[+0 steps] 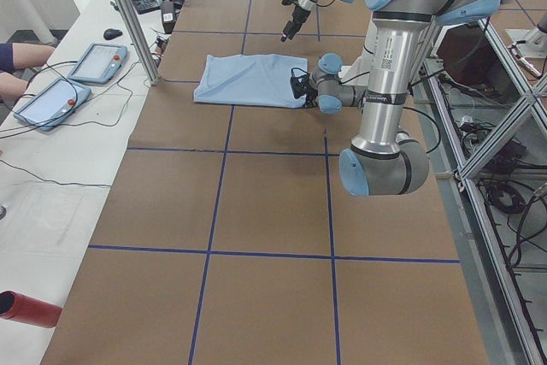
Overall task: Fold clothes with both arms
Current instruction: 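Lower both grippers onto the corners of the shirt's nearest edge, then pinch the nearest edge corners with both grippers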
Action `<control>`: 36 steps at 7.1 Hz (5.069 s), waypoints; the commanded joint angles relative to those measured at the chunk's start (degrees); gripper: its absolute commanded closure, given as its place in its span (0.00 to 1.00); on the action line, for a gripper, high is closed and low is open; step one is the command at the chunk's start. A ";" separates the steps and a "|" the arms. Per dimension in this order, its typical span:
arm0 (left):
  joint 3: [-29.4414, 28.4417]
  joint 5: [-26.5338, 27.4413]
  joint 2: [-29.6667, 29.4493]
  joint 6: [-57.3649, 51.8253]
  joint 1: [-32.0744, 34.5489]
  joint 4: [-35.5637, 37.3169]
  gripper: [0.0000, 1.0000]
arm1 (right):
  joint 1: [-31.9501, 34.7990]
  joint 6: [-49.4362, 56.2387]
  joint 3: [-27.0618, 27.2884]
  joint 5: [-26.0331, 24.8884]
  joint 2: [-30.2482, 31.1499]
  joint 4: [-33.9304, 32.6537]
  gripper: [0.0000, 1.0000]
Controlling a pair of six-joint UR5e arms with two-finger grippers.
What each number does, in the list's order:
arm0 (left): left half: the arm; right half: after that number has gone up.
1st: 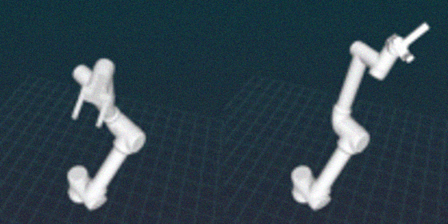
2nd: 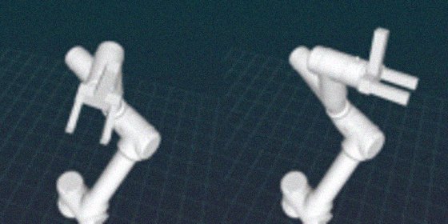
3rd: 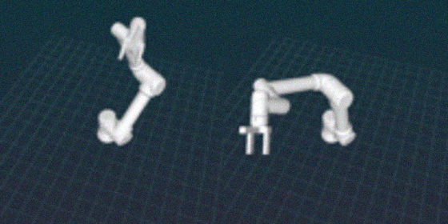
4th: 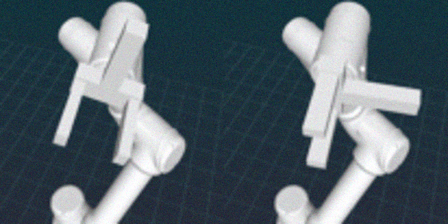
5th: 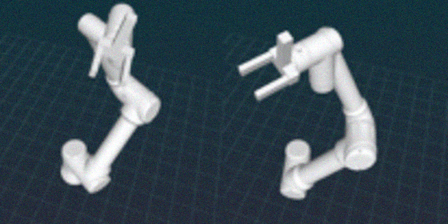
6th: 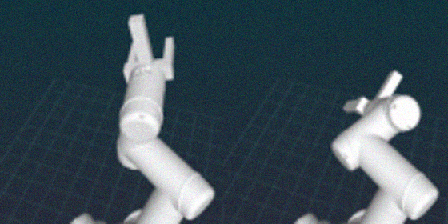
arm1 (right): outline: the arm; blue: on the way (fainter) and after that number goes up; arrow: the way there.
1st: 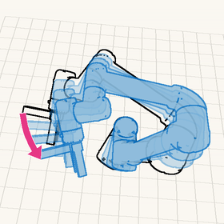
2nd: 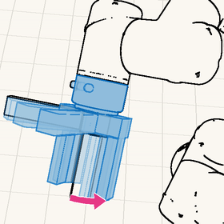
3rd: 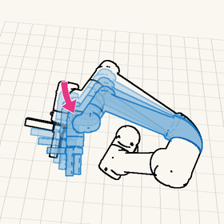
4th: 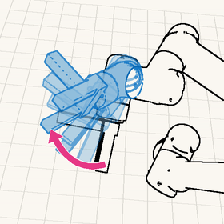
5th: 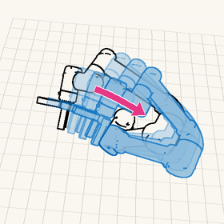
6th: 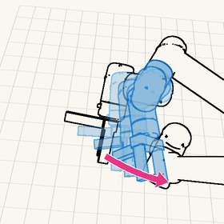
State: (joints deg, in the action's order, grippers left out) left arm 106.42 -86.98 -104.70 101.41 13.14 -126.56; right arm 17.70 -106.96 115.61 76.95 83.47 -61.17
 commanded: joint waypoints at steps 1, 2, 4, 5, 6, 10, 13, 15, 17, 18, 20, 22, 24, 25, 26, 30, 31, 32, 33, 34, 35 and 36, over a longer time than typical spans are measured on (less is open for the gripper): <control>-0.16 -0.03 -0.06 -0.07 -0.47 0.00 0.43 | -0.03 0.00 -0.03 -0.04 -0.06 0.00 0.02; -0.42 -0.03 -0.41 -0.07 -0.74 0.00 0.45 | -0.03 -0.09 -0.03 -0.04 0.03 0.00 0.02; -0.78 -0.03 -0.68 -0.07 -1.18 0.00 0.46 | -0.03 0.00 -0.12 -0.04 -0.06 0.00 0.02; -0.69 -0.03 -0.68 -0.07 -1.18 0.00 0.52 | -0.03 -0.09 -0.12 -0.04 -0.06 0.00 0.02; -0.69 -0.03 -1.03 -0.07 -1.10 0.00 0.69 | -0.12 -0.09 -0.12 -0.04 -0.06 0.00 0.02; 0.10 -0.12 -1.12 -0.16 -1.18 0.00 1.00 | -2.74 -10.60 -0.21 -1.70 -7.23 -10.48 0.26; 0.36 -0.21 -1.12 -0.16 -1.09 -0.09 1.00 | -7.76 -12.04 -2.58 -5.76 -10.08 -18.54 0.24; 0.45 -0.21 -1.12 -0.16 -1.09 -0.09 1.00 | -8.38 -14.13 -3.54 -5.67 -12.61 -21.51 0.25; 0.45 -0.21 -1.03 -0.07 -1.09 -0.09 1.00 | -8.56 -14.77 -6.96 -5.67 -14.99 -22.41 0.25; 0.45 -0.12 -1.12 -0.07 -1.09 -0.09 1.00 | -8.56 -14.33 -6.89 -5.67 -15.00 -22.76 0.25; 0.45 -0.12 -1.12 -0.07 -1.09 -0.09 1.00 | -7.16 -10.84 -6.89 -5.23 -15.00 -25.13 0.25; 0.45 -0.21 -1.03 -0.16 -1.09 -0.09 1.00 | -7.24 -10.02 -7.15 -5.23 -14.83 -25.22 0.23; 0.45 -0.21 -1.03 -0.16 -1.09 -0.09 1.00 | -7.15 -10.02 -7.68 -5.40 -14.83 -25.22 0.23; 0.45 -0.12 -1.03 -0.16 -1.09 -0.09 1.00 | -7.15 -10.02 -7.77 -5.49 -14.83 -25.14 0.24; 0.45 -0.12 -1.03 -0.16 -1.09 -0.09 1.00 | -6.98 -9.93 -8.03 -5.49 -14.83 -25.14 0.25; 0.45 -0.21 -1.12 -0.16 -1.09 -0.09 1.00 | -6.27 -10.72 -9.26 -5.58 -15.88 -24.43 0.76; 0.45 -0.21 -1.12 -0.16 -1.09 -0.17 1.00 | -6.36 -10.72 -9.52 -5.67 -15.88 -24.43 0.81; 0.54 -0.21 -1.12 -0.16 -1.09 -0.09 1.00 | -6.36 -10.72 -9.61 -5.67 -15.88 -24.43 0.80; 0.71 -0.30 -1.12 -0.42 -1.09 -0.09 1.00 | -6.36 -10.81 -9.61 -5.67 -15.97 -24.35 0.85; 0.89 -0.38 -1.12 -0.59 -1.09 -0.09 1.00 | -6.10 -10.81 -9.44 -5.75 -16.40 -24.35 1.00; 1.07 -0.38 -1.12 -0.68 -1.09 -0.09 1.00 | -5.92 -10.81 -9.00 -5.76 -16.41 -24.26 1.00; 1.76 -0.38 -1.03 -0.77 -1.09 0.00 1.00 | -5.40 -10.81 -8.83 -5.76 -17.02 -24.26 1.00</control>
State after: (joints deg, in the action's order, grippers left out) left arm 107.57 -87.35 -105.81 100.76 12.04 -126.63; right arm 11.82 -117.77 106.49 71.20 66.98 -85.46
